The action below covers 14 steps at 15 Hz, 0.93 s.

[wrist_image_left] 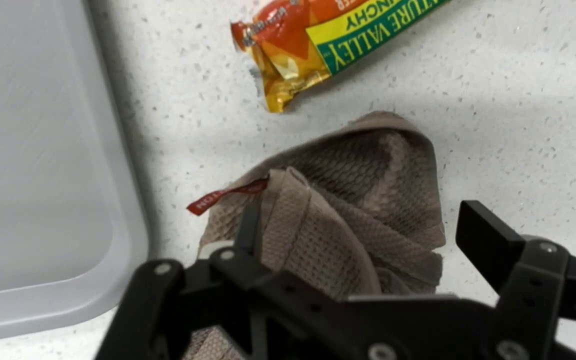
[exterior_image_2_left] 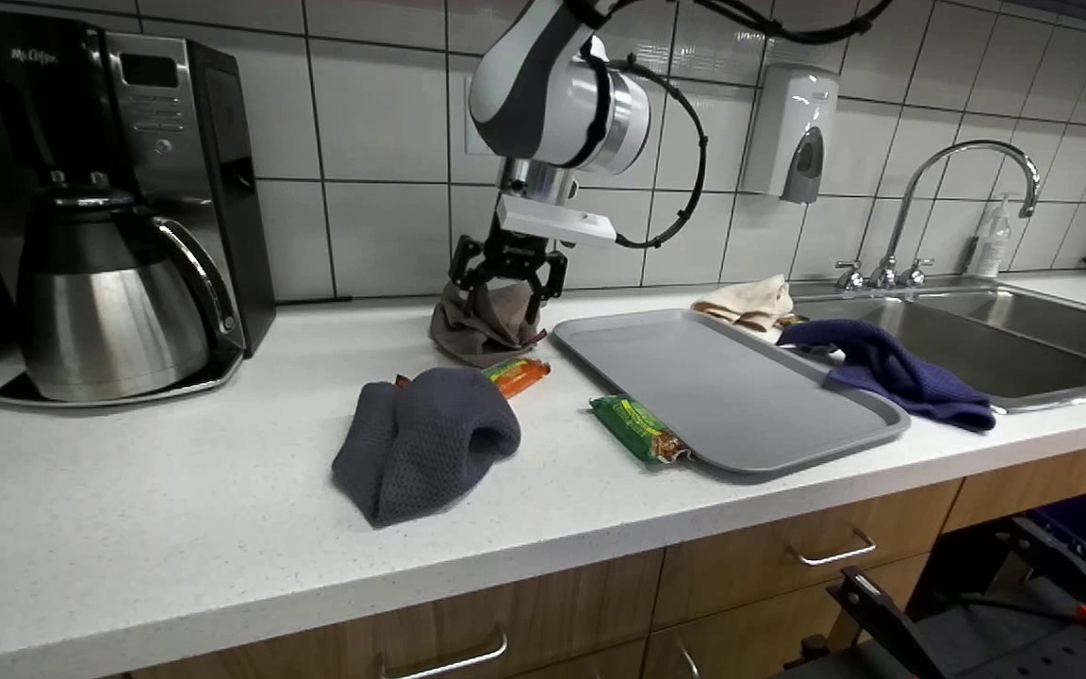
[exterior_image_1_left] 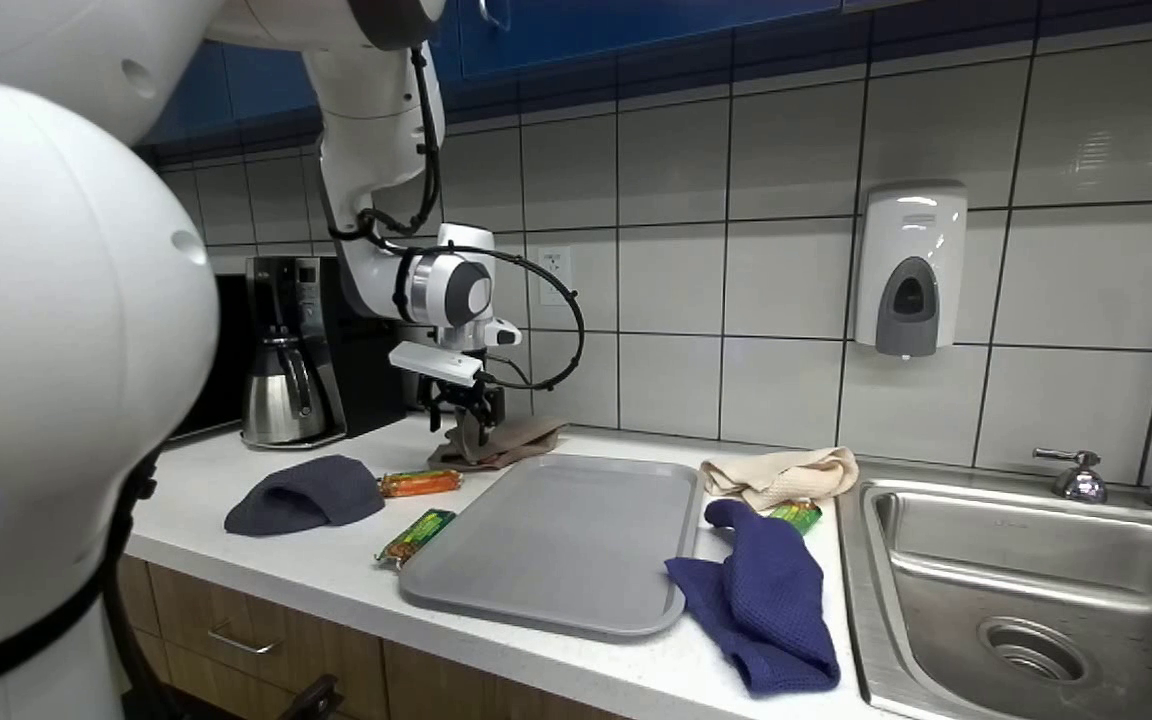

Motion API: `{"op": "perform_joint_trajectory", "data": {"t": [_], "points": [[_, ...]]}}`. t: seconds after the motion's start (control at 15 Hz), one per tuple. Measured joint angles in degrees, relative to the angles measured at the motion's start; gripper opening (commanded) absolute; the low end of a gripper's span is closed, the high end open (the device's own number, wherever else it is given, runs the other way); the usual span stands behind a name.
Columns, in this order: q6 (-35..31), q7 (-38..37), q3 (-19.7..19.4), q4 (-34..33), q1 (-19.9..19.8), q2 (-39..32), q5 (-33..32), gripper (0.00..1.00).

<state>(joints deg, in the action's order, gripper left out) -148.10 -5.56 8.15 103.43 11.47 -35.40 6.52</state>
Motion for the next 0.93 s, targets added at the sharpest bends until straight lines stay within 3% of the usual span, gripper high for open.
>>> {"op": "perform_joint_trajectory", "data": {"t": [0.93], "points": [[-0.7,-5.4,-3.2,12.6,4.3,8.8,-7.1,1.0]]}}
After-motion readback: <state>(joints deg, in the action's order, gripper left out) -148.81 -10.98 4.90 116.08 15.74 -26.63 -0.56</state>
